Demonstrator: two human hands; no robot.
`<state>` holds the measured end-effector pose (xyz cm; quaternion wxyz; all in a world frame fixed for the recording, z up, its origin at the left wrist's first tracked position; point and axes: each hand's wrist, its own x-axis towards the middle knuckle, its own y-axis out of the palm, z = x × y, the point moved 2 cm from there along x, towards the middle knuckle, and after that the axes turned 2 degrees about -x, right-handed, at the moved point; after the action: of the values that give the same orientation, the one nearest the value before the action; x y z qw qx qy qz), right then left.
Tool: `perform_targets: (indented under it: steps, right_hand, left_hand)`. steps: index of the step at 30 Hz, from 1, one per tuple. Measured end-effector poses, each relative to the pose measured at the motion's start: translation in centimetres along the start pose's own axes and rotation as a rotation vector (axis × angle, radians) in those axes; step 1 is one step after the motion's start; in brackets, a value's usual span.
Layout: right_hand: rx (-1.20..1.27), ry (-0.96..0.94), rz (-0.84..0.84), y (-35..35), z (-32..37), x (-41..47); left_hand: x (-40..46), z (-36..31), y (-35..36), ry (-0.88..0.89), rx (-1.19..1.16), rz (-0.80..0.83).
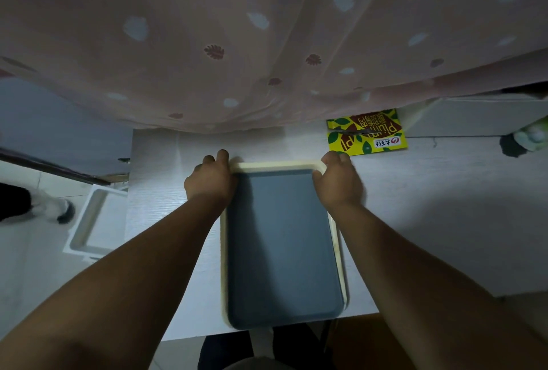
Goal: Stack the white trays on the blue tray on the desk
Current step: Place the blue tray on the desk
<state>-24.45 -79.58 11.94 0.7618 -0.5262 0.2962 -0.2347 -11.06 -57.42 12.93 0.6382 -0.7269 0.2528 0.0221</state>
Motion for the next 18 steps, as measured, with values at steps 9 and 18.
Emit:
perform_targets:
  steps: [9, 18]
  right_hand:
    - [0.046, -0.048, 0.015, -1.9, 1.0, -1.8]
    - [0.228, -0.246, 0.279, -5.1, 6.6, -5.1]
  left_hand:
    - [-2.4, -0.2, -2.0, -0.053, 0.016, 0.035]
    - [-7.5, -0.5, -7.0, -0.152, -0.135, 0.047]
